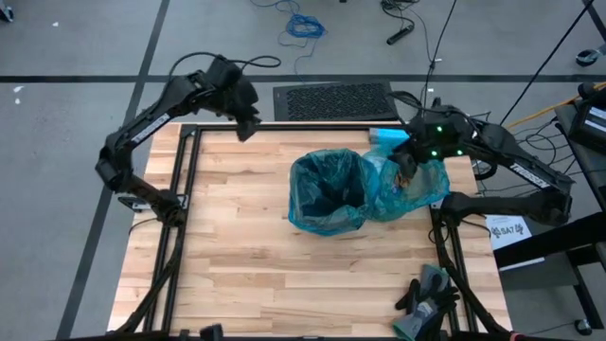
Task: Place trash/remove bag and relplace
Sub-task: Return to Home Position
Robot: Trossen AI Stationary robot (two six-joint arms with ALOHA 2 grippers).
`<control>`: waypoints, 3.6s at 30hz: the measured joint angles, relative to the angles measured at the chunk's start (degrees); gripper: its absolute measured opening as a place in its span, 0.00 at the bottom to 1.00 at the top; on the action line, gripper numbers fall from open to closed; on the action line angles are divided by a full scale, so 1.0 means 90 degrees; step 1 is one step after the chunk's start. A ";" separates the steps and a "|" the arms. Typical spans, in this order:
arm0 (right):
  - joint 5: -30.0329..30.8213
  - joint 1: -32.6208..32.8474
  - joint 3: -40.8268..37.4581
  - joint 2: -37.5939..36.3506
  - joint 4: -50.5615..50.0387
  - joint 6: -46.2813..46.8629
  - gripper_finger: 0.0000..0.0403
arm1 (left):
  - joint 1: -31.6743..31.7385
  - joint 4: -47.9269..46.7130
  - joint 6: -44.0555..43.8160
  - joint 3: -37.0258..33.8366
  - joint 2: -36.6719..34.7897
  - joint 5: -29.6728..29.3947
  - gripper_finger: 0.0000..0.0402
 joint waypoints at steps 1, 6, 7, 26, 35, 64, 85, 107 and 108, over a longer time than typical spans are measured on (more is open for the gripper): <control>0.0004 0.0000 -0.0018 -0.0067 -0.0038 -0.0194 0.35 | -0.0001 -0.0055 0.0043 -0.0002 -0.0117 0.0415 0.35; -0.0093 0.0002 -0.0568 -0.0573 0.0757 -0.0811 0.35 | -0.0001 -0.0020 0.0080 -0.0002 -0.0644 0.2174 0.35; -0.0233 0.0000 -0.0773 -0.0715 0.0931 -0.0848 0.35 | 0.0001 -0.0018 0.0080 -0.0009 -0.0729 0.2316 0.35; -0.1548 0.0004 -0.4307 -0.2934 0.4588 -0.0154 0.35 | -0.0188 0.2911 -0.1422 -0.4701 -0.3247 0.4682 0.35; -0.1689 0.0015 -0.5156 -0.3423 0.5558 0.0324 0.35 | -0.0763 0.5345 -0.3297 -0.6866 -0.4901 0.2191 0.35; -0.0976 0.1410 -0.7448 -0.3868 0.8899 0.0784 0.35 | -0.3116 0.6337 -0.4020 -1.0088 -0.7919 -0.1404 0.35; -0.1211 0.0971 -0.7393 -0.5605 0.6831 0.0006 0.35 | -0.3486 0.6268 -0.3197 -1.0085 -0.7954 -0.1071 0.35; -0.1346 0.0974 -0.7390 -0.4661 0.6863 -0.0308 0.35 | -0.3683 0.6276 -0.3306 -1.0085 -0.7846 -0.1023 0.35; -0.1346 0.0974 -0.7390 -0.4661 0.6861 -0.0305 0.35 | -0.3683 0.6276 -0.3306 -1.0085 -0.7846 -0.1023 0.35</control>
